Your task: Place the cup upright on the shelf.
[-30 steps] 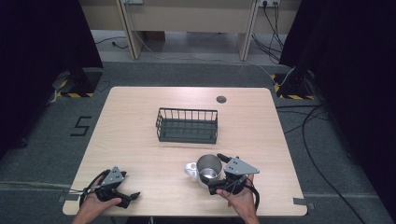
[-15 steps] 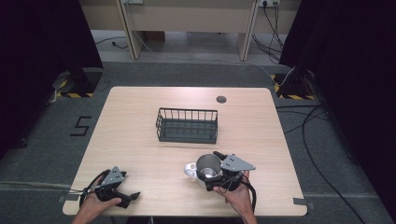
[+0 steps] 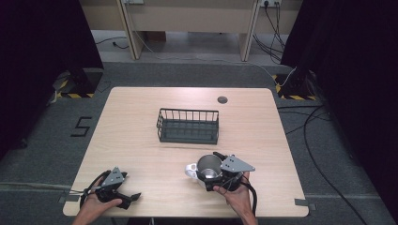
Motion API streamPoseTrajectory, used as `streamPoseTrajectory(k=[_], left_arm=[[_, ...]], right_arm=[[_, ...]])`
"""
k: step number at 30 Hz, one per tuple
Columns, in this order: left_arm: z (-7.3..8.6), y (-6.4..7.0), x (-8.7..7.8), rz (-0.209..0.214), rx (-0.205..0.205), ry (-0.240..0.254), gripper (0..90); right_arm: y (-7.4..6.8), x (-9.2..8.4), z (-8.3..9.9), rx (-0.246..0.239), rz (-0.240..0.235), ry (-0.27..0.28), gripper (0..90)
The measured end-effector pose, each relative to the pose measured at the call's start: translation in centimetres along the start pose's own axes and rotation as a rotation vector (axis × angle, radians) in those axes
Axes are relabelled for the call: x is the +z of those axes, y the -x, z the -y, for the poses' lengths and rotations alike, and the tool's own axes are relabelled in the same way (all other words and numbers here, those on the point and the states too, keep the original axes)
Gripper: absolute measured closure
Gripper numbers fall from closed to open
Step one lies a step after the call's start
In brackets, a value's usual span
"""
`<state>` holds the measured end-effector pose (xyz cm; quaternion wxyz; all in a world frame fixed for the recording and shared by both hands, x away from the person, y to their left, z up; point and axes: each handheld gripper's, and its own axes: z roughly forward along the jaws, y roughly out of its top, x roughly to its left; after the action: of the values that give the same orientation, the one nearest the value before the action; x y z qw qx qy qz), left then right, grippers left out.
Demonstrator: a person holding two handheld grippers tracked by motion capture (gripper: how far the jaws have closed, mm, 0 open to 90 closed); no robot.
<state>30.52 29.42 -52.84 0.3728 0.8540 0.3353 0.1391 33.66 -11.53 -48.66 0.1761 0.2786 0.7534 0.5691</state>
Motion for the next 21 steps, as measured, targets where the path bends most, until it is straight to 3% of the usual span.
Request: streamPoseTrajectory(k=[14,21], left_arm=[[0.0,0.0,0.0,0.000,-0.001,0.001,0.0],[0.0,0.0,0.0,0.000,0.000,0.001,0.0]], right_arm=[[0.3,-0.6,-2.6,0.012,0.030,0.037,6.4],[0.8,-0.2,-4.1,0.012,0.036,0.027,6.4]])
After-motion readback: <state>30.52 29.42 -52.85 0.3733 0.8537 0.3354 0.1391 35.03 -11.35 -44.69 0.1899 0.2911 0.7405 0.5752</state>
